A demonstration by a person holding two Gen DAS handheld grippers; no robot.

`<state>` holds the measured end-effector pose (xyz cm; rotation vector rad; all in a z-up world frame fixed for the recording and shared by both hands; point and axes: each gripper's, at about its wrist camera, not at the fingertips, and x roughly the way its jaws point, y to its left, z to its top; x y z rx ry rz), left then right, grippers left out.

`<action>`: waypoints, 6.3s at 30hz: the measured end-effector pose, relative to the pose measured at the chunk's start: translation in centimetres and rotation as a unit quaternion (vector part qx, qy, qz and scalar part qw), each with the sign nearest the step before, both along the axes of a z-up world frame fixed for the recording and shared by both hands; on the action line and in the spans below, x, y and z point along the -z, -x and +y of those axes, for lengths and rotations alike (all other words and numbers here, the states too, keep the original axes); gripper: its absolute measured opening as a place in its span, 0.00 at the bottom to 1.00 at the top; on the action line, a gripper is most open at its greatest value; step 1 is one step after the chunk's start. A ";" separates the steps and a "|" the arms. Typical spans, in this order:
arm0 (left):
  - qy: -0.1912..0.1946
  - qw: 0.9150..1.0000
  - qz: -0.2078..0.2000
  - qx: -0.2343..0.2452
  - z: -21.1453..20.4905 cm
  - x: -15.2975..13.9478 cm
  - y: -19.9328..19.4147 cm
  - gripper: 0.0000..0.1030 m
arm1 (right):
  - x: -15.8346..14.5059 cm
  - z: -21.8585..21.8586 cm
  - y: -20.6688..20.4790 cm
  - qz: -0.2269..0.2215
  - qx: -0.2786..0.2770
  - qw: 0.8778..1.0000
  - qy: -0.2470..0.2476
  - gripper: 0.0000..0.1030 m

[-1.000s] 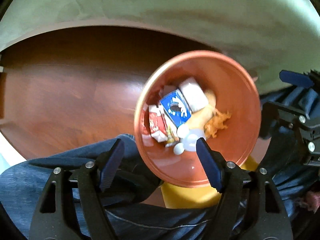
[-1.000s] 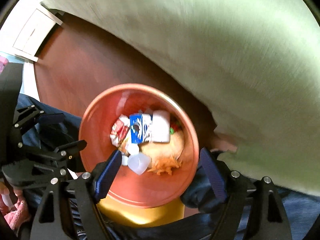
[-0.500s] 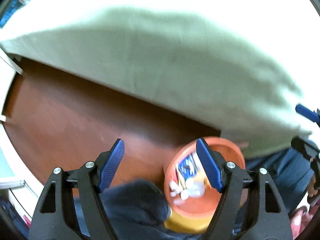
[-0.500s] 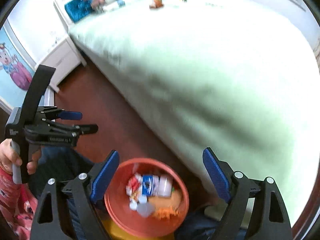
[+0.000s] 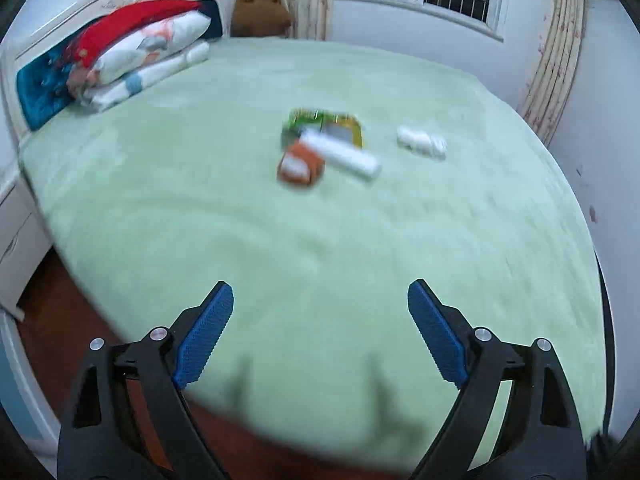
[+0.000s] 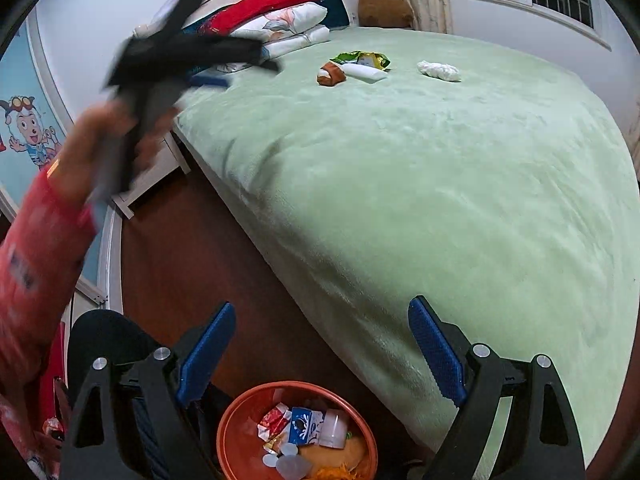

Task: Collect trash
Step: 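Move the left gripper to the orange-and-white sock and grasp it, then grasp the white foam tube with the right gripper, then carry the sock and foam tube to the bucket and release both, then move the right gripper to the white cloth and grasp it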

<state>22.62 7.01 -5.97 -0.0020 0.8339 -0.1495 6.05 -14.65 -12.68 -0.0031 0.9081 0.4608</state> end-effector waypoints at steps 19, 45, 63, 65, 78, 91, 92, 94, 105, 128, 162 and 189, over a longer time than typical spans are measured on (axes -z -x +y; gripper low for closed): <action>0.036 0.991 0.096 -0.089 0.3 6.9 -18.7 0.41 | 0.8 -1.0 -0.7 0.010 -0.001 1.000 -0.005 0.84; -0.020 0.999 -0.025 -0.010 2.6 -4.6 -0.1 0.29 | -6.6 1.8 -9.4 -0.117 -0.036 0.992 0.039 0.93; 0.030 0.999 0.014 -0.028 5.6 0.0 7.2 0.29 | -0.7 13.8 -41.9 -0.032 0.059 0.989 0.132 0.90; 0.033 0.999 0.018 -0.029 5.8 0.2 7.1 0.29 | 0.7 14.4 -43.1 -0.006 0.053 0.986 0.157 0.78; 0.044 0.999 0.016 -0.026 5.3 -0.1 7.5 0.29 | -1.2 13.1 -39.7 0.012 0.053 0.991 0.125 0.36; 0.046 0.999 0.001 -0.012 4.0 -2.4 11.9 0.29 | -9.1 5.7 -21.4 -0.071 0.016 0.995 0.061 0.36; 0.048 0.999 0.002 -0.010 3.8 -2.4 12.3 0.29 | -9.5 5.6 -20.1 -0.075 0.014 0.995 0.057 0.36; 0.047 0.999 0.004 -0.007 3.5 -2.5 13.2 0.29 | -10.1 4.4 -16.5 -0.081 0.011 0.996 0.043 0.36; 0.007 0.998 0.022 0.053 -0.4 -1.5 19.6 0.29 | -9.1 -1.3 -1.2 -0.074 -0.005 0.997 0.002 0.36; 0.020 0.925 0.367 0.095 -4.9 22.9 28.5 0.30 | 14.1 -0.3 6.7 0.292 0.022 0.956 0.026 0.36; -0.004 0.920 0.386 0.072 -5.3 24.7 28.6 0.74 | 14.2 -1.1 7.2 0.275 0.049 0.959 0.047 0.69; 0.010 0.992 0.120 0.025 -1.2 6.7 16.8 0.75 | -7.5 -1.0 -19.3 -0.098 0.061 0.992 0.042 0.81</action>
